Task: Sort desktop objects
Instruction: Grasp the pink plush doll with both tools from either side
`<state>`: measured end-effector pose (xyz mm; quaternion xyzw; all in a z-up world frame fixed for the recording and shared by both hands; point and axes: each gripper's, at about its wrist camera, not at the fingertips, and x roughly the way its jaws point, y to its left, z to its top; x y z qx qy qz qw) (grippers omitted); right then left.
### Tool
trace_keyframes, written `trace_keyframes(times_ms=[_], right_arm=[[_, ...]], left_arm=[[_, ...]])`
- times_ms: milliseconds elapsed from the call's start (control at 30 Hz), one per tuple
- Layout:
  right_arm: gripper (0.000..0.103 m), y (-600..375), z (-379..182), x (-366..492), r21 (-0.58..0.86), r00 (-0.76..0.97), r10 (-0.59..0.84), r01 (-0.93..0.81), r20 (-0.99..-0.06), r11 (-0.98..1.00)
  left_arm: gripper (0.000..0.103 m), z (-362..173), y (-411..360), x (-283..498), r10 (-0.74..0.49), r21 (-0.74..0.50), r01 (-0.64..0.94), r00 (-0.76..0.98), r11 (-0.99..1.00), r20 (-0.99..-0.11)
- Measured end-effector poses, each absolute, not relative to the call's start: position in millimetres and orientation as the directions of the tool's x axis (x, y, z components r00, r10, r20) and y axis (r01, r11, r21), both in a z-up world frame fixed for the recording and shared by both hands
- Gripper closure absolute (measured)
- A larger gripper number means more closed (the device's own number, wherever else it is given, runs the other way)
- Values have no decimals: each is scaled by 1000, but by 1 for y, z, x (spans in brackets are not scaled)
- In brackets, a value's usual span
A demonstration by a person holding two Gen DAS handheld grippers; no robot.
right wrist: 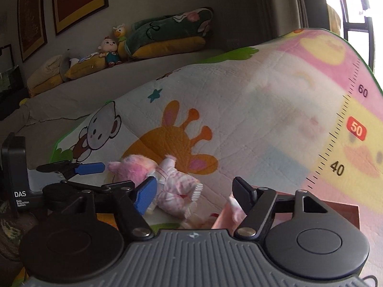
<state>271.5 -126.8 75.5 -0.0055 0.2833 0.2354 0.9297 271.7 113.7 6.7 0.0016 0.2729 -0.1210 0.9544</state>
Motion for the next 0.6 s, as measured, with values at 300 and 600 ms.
trace_keyframes(times_ms=[300,600], right_arm=[[34,-38,45,386,258,578,429,-357,-694,898],[27,-10,-5,426,509,318,591,-309,-741,804]], left_arm=[[8,-28,142,280,-354,-145,331,756,932,-551],[8,-35,157,278,-484,-267,405,694,875,-533]])
